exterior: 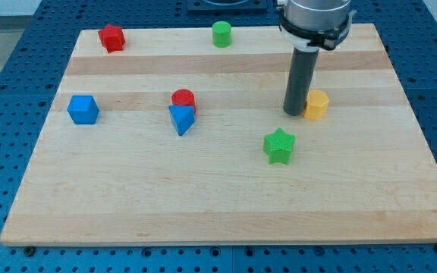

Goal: Move the yellow hexagon towards the right centre

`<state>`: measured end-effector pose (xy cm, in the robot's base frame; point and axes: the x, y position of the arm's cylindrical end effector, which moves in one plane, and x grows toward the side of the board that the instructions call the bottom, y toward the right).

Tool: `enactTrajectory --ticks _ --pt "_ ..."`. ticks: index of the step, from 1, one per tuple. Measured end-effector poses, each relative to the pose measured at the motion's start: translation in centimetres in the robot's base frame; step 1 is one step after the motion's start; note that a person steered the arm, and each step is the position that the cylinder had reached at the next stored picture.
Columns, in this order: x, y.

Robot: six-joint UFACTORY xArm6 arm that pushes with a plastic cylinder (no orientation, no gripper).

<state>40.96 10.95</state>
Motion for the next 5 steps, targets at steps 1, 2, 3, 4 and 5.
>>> enactTrajectory --ticks 1,2,3,4,5 --pt "-1.1 1.3" --pt "-1.2 3.6" --pt "-1.1 5.5" --pt "-1.1 6.3" --pt "-1.1 6.4"
